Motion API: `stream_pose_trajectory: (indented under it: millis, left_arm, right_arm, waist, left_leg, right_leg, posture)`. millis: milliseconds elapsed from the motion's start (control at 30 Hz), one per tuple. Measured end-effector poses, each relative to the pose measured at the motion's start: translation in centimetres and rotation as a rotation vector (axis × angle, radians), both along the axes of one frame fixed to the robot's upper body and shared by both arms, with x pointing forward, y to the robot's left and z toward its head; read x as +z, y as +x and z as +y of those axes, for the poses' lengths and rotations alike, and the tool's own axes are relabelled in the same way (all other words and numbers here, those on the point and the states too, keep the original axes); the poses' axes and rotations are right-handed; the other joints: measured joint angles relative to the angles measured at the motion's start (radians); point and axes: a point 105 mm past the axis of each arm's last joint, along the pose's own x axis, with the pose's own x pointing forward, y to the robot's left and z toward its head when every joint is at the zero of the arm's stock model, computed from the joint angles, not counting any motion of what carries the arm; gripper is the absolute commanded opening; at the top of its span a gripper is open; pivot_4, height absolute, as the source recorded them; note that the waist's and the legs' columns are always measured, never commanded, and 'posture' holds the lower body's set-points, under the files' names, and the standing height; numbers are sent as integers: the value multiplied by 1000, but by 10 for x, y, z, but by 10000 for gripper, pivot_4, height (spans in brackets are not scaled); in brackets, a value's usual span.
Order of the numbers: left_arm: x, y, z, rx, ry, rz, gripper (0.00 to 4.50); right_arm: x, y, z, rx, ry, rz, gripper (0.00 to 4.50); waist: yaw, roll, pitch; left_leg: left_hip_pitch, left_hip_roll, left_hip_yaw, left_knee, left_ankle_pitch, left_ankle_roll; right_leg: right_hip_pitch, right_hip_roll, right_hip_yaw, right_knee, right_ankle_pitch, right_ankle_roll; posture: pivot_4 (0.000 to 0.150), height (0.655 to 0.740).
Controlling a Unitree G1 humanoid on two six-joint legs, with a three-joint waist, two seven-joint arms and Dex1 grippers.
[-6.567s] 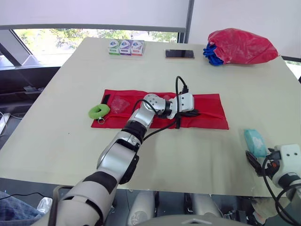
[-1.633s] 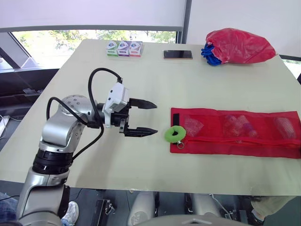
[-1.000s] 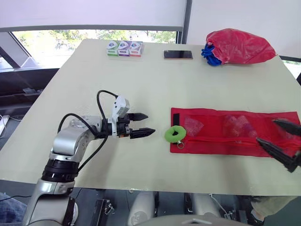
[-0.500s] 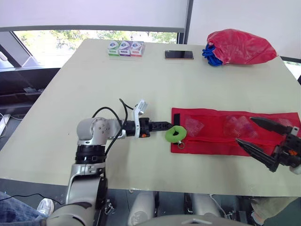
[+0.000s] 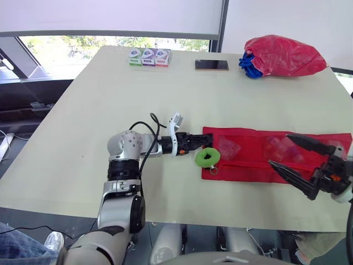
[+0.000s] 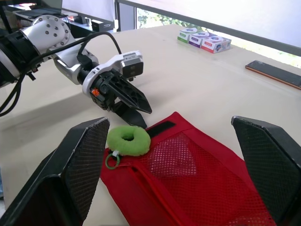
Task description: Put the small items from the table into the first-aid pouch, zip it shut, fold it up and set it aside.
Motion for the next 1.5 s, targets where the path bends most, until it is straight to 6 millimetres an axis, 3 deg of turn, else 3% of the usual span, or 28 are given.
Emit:
stream_pose_trajectory:
  millis: [567,633,733,767,900,1500]
  left_arm:
    - [0,-2,-11,-25,-151,160,45000]
    - [-2,-3,-13,-37,-160,177,38270]
    - [-7,-6,-18,-51,-163,208,23092]
    - [-7,-6,-18,-52,-166,212,20853]
    - [-5,-4,-17,-50,-176,213,2242]
    - [-2,-3,-17,-49,-185,145,1008]
  right_arm:
    - [0,-1,10,21,23,8,44372]
    - [0,-1,10,16,24,6,45000]
    - [-1,0,13,25,29,10,45000]
    - [-1,-1,13,27,29,10,45000]
    - [-1,-1,14,26,30,11,45000]
    - [-7,1,22,40,20,20,45000]
  waist:
    - [-3,0,0]
    - [-3,0,0]
    - [-4,-1,1]
    - [-4,-1,1]
    - [-4,-1,1]
    - [-5,-1,1]
  left_leg:
    - [-1,0,0,0,0,0]
    - [-1,0,0,0,0,0]
    - [-1,0,-1,0,0,0]
    - [-2,0,0,0,0,0]
    - [-2,0,0,0,0,0]
    - [-2,0,0,0,0,0]
  right_leg:
    - [0,0,0,0,0,0]
    - [0,0,0,0,0,0]
    - [-1,0,0,0,0,0]
    - [-1,0,0,0,0,0]
    - [-2,0,0,0,0,0]
    - [-2,0,0,0,0,0]
  posture:
    - [1500,7400]
    - [1500,7400]
    - [1500,7400]
    - [1500,7400]
    - [1500,7400]
    - [1500,7400]
